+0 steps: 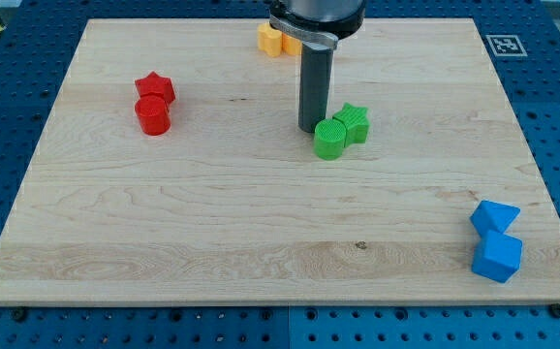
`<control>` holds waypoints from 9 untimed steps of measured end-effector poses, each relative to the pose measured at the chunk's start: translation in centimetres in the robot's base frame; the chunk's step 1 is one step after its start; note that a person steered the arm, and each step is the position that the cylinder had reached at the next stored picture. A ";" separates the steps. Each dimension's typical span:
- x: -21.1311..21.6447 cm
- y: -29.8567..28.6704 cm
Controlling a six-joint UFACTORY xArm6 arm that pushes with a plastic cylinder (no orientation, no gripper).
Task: Move green circle towards blue triangle
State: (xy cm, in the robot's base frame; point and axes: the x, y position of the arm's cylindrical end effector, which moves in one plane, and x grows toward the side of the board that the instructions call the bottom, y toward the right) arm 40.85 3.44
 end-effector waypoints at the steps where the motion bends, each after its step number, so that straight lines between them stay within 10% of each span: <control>1: 0.4 0.0; 9: 3.9 3.6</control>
State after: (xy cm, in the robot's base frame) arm 44.72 7.00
